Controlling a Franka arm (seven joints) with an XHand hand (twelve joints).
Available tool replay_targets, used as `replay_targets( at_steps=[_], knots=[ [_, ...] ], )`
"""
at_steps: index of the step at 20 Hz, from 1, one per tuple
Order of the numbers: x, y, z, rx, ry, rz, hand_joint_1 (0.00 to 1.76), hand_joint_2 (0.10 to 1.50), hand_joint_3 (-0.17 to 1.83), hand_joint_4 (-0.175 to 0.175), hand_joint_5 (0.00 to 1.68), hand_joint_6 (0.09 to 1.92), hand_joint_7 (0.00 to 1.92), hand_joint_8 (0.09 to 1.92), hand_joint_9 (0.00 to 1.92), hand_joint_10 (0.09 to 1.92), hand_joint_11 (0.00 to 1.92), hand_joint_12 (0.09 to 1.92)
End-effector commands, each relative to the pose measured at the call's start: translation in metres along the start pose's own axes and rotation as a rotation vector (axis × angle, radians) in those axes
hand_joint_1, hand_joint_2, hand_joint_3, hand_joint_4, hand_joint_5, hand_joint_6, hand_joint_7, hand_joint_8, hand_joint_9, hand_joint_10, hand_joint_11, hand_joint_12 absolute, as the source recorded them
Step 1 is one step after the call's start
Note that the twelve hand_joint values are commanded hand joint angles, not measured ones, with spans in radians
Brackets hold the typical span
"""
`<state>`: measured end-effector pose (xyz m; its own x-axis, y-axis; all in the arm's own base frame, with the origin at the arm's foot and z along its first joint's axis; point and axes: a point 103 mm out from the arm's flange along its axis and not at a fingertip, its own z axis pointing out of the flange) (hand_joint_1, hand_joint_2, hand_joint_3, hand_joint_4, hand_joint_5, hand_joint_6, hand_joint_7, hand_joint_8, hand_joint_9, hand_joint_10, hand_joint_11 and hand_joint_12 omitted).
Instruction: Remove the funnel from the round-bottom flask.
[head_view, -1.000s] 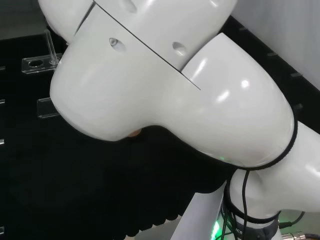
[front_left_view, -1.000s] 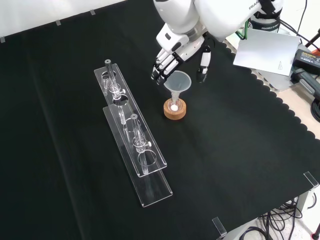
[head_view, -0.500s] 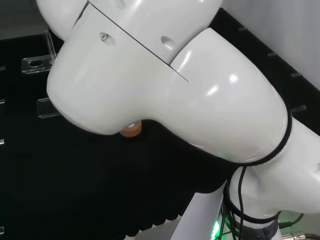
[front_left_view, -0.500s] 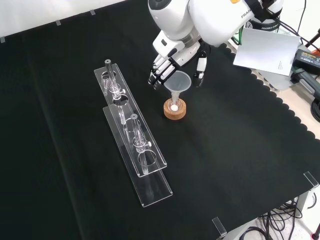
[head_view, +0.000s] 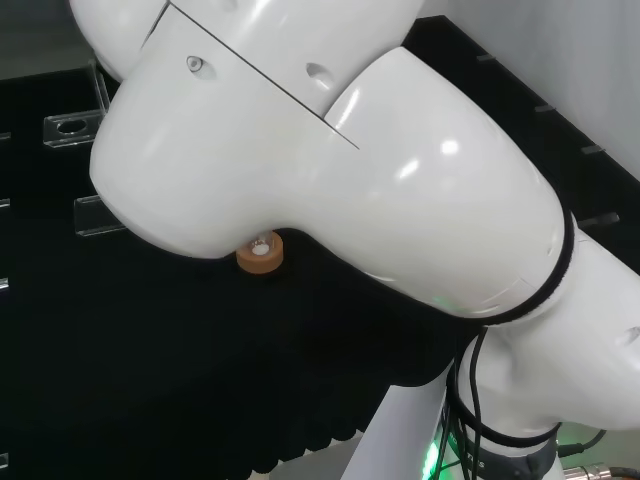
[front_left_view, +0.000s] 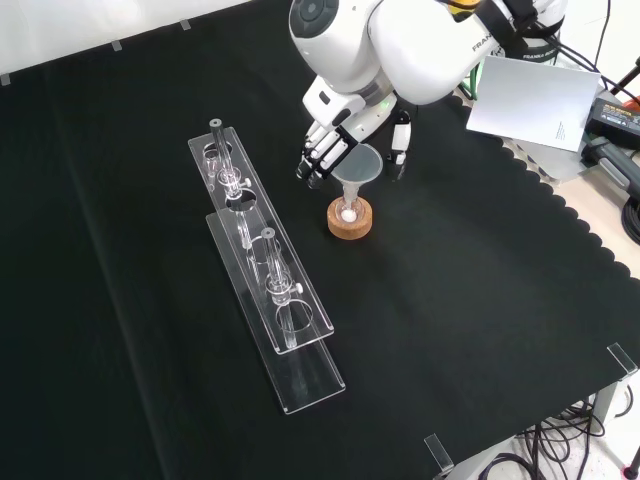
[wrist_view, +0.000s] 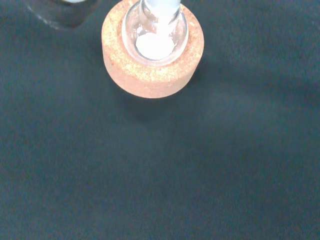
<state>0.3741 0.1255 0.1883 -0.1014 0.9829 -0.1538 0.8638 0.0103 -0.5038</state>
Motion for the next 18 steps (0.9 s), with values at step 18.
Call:
replay_targets(
  at_steps=[18],
  knots=[
    [-0.0022,-0.0007,-0.0028,-0.057,-0.050,0.024,0.82,1.08,-0.17,-0.075,0.26,0.09,0.05,0.69,0.47,0.65,0.42,1.33]
  ],
)
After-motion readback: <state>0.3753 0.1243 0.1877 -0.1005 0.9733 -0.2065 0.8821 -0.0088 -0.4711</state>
